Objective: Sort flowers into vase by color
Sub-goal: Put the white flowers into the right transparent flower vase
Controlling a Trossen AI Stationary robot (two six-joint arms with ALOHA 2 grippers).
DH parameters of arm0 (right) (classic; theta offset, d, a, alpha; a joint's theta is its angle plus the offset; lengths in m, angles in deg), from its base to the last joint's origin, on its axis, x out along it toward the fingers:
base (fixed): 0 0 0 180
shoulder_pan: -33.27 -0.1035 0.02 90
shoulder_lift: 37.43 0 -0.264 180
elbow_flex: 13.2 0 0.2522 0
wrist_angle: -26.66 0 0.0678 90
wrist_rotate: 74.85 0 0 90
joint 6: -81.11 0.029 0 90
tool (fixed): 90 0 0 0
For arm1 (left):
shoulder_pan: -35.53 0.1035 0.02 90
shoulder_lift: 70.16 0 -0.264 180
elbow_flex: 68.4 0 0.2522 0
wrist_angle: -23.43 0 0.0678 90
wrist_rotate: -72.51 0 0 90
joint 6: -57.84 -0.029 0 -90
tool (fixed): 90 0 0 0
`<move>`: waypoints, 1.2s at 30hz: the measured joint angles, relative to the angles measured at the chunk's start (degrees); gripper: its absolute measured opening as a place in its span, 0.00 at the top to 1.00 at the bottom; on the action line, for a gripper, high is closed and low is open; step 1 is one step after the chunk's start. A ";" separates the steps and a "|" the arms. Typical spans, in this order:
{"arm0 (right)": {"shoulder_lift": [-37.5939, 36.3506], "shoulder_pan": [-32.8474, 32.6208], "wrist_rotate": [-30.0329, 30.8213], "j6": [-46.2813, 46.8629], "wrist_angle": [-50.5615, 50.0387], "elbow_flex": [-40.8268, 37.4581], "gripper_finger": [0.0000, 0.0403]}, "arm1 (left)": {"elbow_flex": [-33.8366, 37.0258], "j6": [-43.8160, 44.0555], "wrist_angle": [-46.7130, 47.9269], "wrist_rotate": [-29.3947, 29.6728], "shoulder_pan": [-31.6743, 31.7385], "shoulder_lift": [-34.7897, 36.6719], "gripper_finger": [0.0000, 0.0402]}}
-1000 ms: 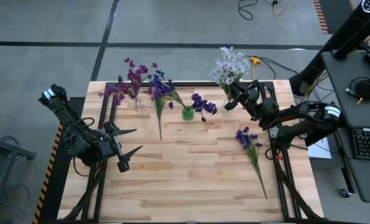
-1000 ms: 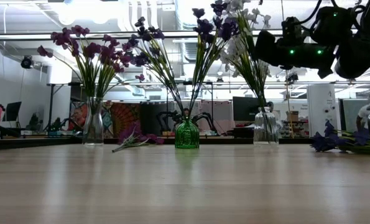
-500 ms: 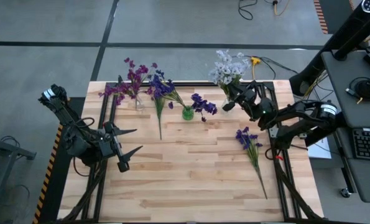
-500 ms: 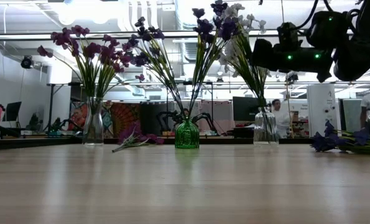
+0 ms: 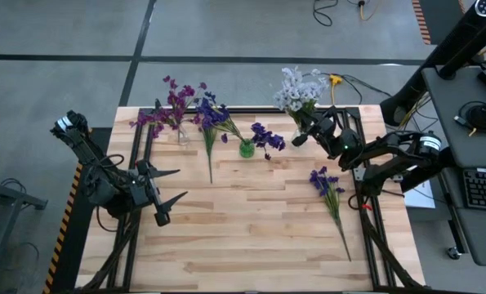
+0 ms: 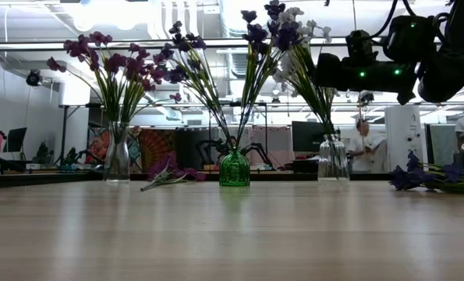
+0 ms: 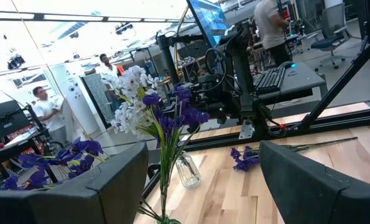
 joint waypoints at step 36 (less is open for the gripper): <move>-0.02 0.00 0.02 1.42 -0.13 -0.02 0.94 | 0.00 0.00 0.02 0.00 0.00 0.00 0.29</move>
